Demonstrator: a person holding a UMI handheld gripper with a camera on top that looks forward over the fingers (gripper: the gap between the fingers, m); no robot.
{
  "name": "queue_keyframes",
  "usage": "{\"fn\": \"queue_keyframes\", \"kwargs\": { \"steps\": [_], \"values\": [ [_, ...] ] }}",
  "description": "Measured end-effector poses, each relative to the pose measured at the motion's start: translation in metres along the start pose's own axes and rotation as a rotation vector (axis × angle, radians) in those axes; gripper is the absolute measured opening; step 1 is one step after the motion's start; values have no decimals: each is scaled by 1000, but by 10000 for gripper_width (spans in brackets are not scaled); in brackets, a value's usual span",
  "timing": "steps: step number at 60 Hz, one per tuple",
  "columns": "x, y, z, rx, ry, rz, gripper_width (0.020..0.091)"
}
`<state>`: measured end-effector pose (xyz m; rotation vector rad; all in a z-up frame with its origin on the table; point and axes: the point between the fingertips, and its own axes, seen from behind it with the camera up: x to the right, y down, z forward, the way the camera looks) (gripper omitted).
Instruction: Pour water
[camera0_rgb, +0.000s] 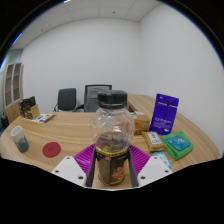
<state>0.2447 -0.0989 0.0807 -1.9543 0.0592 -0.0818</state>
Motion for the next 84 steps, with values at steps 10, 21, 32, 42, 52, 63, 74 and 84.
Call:
{"fn": "queue_keyframes", "kwargs": {
  "steps": [10,21,32,42,52,63,74,84],
  "values": [
    [3,-1,3,2,37,-3,402],
    [-2,-22,-8,-2,142,-92,402],
    [-32,-94,-37,52,282,-339,401],
    [-91,-162,-60,86,442,-748,402],
    [-176,-183,-62,72,526,-1222,402],
    [-261,-160,-37,50,545,-1717,401],
    [-312,-132,-11,55,498,-2124,399],
    [-317,-122,-8,20,466,-2154,397]
  ]
}}
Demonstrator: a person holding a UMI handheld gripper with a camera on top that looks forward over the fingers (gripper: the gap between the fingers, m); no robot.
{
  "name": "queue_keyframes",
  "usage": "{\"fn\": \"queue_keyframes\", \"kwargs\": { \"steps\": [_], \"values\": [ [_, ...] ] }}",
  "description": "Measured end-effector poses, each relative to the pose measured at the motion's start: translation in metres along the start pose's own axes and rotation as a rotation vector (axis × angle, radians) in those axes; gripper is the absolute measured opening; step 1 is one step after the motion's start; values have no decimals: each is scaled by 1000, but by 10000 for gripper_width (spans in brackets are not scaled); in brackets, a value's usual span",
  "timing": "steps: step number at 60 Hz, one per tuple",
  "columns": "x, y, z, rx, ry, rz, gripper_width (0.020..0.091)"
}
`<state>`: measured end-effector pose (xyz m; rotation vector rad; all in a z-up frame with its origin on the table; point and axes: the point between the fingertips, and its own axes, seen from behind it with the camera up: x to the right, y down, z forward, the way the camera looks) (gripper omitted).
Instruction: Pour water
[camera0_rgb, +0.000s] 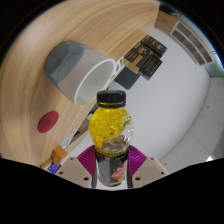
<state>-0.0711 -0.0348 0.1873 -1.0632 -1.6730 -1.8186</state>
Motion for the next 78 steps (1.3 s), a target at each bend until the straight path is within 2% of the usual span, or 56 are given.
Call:
{"fn": "queue_keyframes", "kwargs": {
  "steps": [11,25,33,43,57,64,68,70,74,78],
  "values": [
    [6,15,-2,14,-39,254,400],
    [19,52,-3,69,-189,1077,404],
    [19,68,9,140,-277,1501,404],
    [-24,52,30,202,-451,1887,401],
    [-75,13,47,289,-567,2074,401],
    [-97,-7,48,302,-613,2093,400],
    [-117,-21,47,274,-661,2107,401],
    [-114,-19,45,298,-631,2125,410],
    [-117,-19,43,299,-613,2121,419],
    [-117,-19,42,313,-597,2110,477]
  ]
}}
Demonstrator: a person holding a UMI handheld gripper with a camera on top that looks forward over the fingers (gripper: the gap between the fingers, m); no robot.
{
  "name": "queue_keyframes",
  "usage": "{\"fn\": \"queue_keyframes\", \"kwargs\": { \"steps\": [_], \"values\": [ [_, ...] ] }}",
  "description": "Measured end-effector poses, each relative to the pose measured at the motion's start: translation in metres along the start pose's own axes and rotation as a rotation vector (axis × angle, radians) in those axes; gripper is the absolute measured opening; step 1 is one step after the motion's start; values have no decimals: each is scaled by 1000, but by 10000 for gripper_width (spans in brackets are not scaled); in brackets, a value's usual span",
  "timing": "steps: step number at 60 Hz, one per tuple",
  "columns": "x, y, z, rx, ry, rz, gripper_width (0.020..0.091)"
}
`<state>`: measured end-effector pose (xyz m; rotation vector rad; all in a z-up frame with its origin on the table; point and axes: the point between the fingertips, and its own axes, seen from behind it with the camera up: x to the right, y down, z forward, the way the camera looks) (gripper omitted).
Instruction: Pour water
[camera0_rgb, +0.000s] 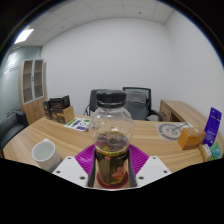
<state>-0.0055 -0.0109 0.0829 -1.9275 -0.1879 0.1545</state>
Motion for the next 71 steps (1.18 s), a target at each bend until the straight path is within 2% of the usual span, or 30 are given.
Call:
{"fn": "queue_keyframes", "kwargs": {
  "steps": [4,7,9,11,12,14,18,38,48,71],
  "values": [
    [-1,0,-1,-1,-1,-9,526],
    [-2,7,-1,-42,-5,2,571],
    [-2,11,-3,-73,-4,12,682],
    [0,12,-10,-89,2,18,844],
    [0,11,-13,-97,9,18,869],
    [2,9,-21,-110,31,13,827],
    [0,1,-43,-121,72,7,860],
    [-76,-30,-219,-176,256,12,859],
    [-119,-34,-289,-187,288,10,857],
    [-147,-28,-341,-205,336,27,859]
  ]
}}
